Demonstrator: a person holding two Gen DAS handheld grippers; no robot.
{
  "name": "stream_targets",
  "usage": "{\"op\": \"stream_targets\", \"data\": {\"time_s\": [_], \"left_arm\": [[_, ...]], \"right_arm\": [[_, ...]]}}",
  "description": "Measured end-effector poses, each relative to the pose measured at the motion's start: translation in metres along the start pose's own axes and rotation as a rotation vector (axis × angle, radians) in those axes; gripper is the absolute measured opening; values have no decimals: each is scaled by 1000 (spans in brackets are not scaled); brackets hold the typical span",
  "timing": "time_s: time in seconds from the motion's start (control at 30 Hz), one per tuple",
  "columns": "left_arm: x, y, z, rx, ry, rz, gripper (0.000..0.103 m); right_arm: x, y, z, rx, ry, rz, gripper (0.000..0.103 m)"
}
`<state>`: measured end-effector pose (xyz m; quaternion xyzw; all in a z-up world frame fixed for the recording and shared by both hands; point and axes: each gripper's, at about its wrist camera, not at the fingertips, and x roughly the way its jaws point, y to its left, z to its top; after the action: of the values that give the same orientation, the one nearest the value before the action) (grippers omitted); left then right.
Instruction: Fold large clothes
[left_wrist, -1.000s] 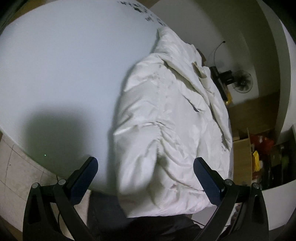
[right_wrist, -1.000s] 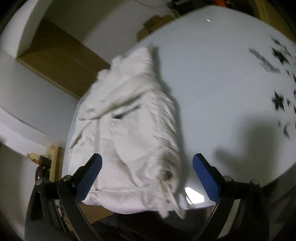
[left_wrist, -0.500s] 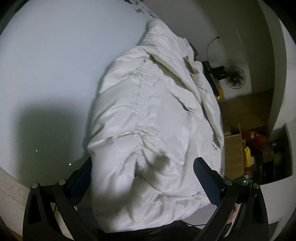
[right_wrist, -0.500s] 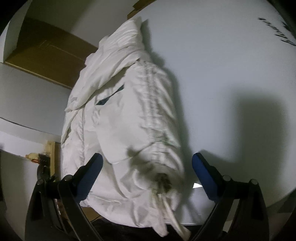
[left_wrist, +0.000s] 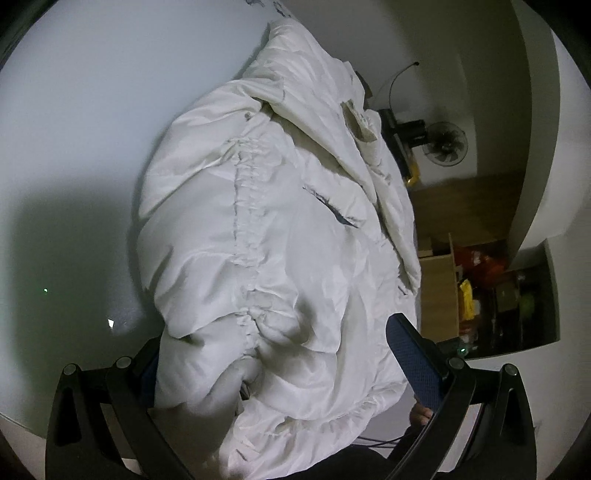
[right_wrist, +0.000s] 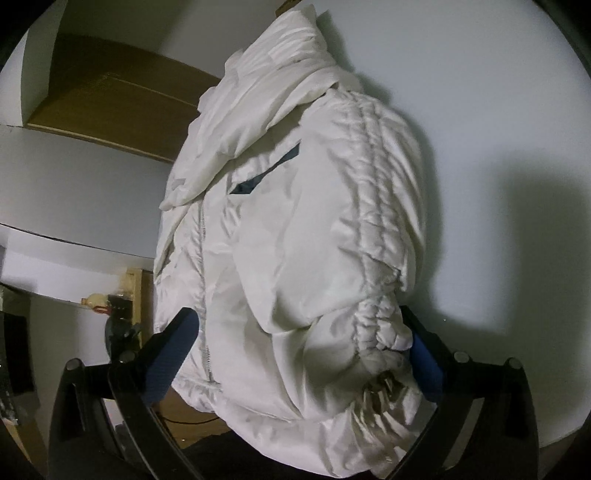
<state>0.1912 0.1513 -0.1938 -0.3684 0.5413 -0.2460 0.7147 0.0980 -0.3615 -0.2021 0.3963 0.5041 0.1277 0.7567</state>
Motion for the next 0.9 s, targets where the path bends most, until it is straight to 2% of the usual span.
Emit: {"op": "stream_targets", "data": {"time_s": [0.07,0.1,0.13,0.17,0.2,0.23,0.27,0.3,0.37,0.47,0.57,0.67,0.77,0.83,0.9], "left_arm": [[1,0,0,-11,-17,-6,101],[2,-1,-1,-9,-19,-1,101],[3,-3,-1,3,-17,10,101],[4,-5,-2,13,-17,19,99],[4,-5,-2,15,-20,25,94],[5,-5,-3,18,-16,38,81],[5,-3,-4,15,-16,54,64],[6,1,-3,1,-18,70,55],[8,10,-2,-37,-16,67,28],[10,18,-2,-52,4,61,17],[7,16,-9,-38,26,91,14],[-6,13,-26,-36,50,99,14],[-11,9,-36,-20,61,103,15],[-9,6,-35,11,58,123,19],[-7,9,-31,-26,62,133,24]], "right_arm": [[4,4,0,-12,11,9,101],[7,6,0,-25,18,3,94],[8,5,1,-25,20,-11,76],[10,3,1,-15,22,-43,65],[11,-1,1,-5,24,-60,41],[11,-4,1,7,20,-59,32],[10,-7,1,11,18,-46,32],[9,-7,0,-1,14,-51,29],[8,-6,-2,-22,2,-67,25],[6,-6,-3,-29,-4,-83,20],[0,-4,-8,-38,-1,-84,17],[-19,0,-19,-54,-4,-46,17],[-29,-10,-24,-12,-8,-47,18],[-24,-14,-23,7,8,-61,25],[-20,-15,-22,17,18,-102,42]]}}
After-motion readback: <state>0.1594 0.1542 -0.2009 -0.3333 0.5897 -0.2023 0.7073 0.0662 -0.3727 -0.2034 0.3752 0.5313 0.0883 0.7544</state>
